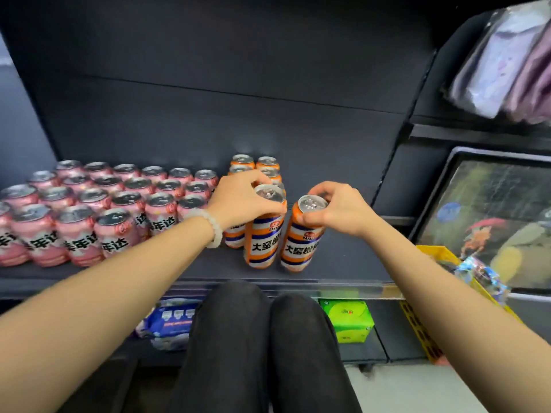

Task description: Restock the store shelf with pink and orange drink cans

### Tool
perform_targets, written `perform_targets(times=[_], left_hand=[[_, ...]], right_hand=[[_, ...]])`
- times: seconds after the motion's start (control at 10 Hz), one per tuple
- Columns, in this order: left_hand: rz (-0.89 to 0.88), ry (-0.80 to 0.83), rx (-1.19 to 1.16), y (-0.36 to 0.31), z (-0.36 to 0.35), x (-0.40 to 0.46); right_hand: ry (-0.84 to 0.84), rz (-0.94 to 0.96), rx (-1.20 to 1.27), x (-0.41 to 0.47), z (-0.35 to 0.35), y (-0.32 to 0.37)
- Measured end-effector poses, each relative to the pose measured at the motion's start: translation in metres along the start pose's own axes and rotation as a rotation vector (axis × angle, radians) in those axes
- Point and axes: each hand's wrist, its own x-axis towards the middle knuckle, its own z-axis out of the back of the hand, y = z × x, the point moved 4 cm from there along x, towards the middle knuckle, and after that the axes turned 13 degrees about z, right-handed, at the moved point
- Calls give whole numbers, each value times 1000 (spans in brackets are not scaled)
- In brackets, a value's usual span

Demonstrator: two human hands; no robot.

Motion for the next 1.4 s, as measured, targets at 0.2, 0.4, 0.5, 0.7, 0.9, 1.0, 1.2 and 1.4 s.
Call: perform_targets(times=[0.2, 0.4, 0.5, 0.7, 0.9, 1.0, 1.2, 1.4], left_hand=[[66, 7, 23, 42, 6, 24], [69, 19, 18, 54, 10, 44], [94, 38, 73, 63, 3, 48], [101, -25, 312, 62, 0, 42], [97, -36, 241, 69, 1, 39], [81, -48, 262, 67, 1, 37], [91, -77, 453, 56, 0, 29], [-56, -291, 687, 34, 12, -1]], right_hand=[[93, -2, 8, 42, -46, -1], [103, -33, 39, 62, -63, -11], [62, -5, 27, 60, -67, -15], [99, -100, 36, 56, -65, -9], [114, -92, 113, 55, -63, -4], [99, -102, 155, 53, -64, -5], [105, -59, 133, 45, -64, 0], [-8, 148, -353, 17, -49, 14]])
